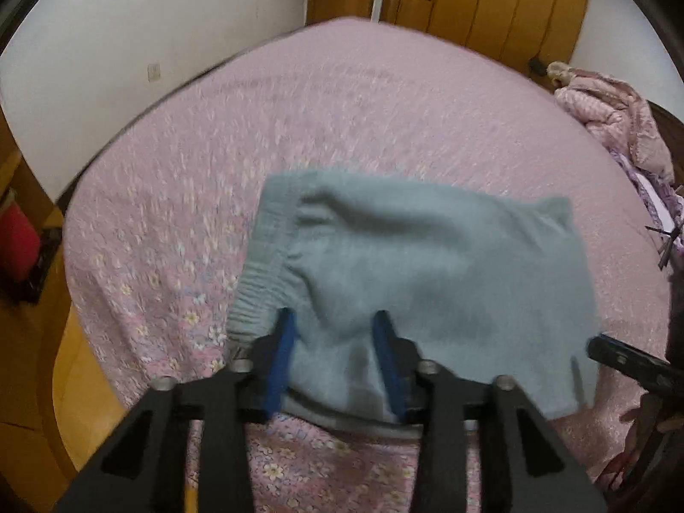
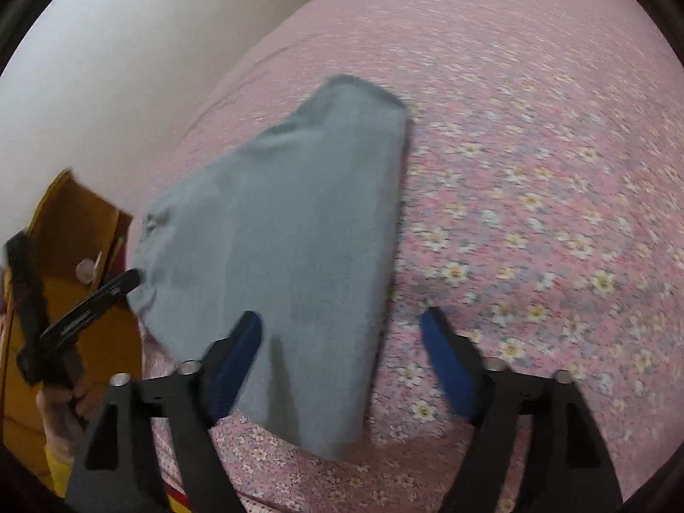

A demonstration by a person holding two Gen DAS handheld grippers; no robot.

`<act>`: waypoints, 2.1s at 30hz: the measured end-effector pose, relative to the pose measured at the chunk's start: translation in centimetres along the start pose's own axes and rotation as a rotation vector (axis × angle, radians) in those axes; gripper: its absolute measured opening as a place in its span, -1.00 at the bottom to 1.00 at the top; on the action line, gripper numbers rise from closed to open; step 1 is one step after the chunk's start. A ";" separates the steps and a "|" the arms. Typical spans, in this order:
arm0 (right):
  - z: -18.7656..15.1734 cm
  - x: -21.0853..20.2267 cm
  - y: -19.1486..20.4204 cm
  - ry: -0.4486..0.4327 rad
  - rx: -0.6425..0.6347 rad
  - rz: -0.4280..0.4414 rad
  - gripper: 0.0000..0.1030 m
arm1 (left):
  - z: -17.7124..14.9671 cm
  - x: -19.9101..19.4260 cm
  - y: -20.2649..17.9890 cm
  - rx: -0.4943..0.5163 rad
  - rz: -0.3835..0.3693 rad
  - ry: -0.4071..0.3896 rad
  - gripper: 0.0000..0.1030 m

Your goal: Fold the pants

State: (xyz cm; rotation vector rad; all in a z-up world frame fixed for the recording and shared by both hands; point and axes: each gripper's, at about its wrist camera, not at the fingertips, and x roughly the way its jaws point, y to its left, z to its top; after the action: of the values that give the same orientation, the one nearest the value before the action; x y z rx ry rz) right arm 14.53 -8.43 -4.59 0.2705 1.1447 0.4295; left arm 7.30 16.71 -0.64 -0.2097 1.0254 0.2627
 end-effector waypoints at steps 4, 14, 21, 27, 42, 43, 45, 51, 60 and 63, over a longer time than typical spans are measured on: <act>-0.1 0.3 0.8 -0.005 -0.007 -0.008 0.66 | -0.3 0.8 0.5 0.003 0.010 0.008 -0.55; 0.5 0.1 0.5 -0.006 0.109 0.053 0.22 | -0.9 0.2 1.1 -0.023 -0.038 0.002 -0.56; 0.5 0.3 0.3 0.001 0.115 0.005 -0.56 | -1.1 -0.6 2.0 -0.068 -0.054 0.018 -0.55; 1.2 -2.4 2.4 -0.058 0.023 0.054 -0.76 | -1.4 -2.7 2.1 -0.086 -0.064 0.002 -0.55; 5.3 -4.6 12.2 -0.097 -0.262 0.110 -0.78 | -0.2 -6.4 3.2 -0.041 -0.020 -0.063 -0.17; 5.4 -4.4 13.1 -0.092 -0.287 0.108 -0.78 | 0.0 -6.3 3.5 -0.043 -0.017 -0.060 -0.16; 5.9 -3.8 15.3 -0.068 -0.338 0.120 -0.78 | 0.4 -5.8 4.2 -0.055 -0.010 -0.052 -0.16; 7.5 -1.8 19.6 0.019 -0.421 0.182 -0.78 | 0.9 -4.7 6.4 -0.084 -0.018 -0.040 -0.16; 7.3 7.2 26.0 0.212 -0.470 0.260 -0.78 | 0.6 -5.3 9.1 -0.045 0.027 -0.042 -0.16; 6.5 11.4 26.6 0.264 -0.475 0.246 -0.78 | 0.4 -5.1 10.2 -0.056 0.057 -0.021 -0.16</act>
State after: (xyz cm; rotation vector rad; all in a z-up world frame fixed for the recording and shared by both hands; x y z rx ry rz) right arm 19.36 20.48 -0.14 -0.0666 1.2313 0.9591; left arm 1.94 25.91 3.47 -0.2285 1.0048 0.3449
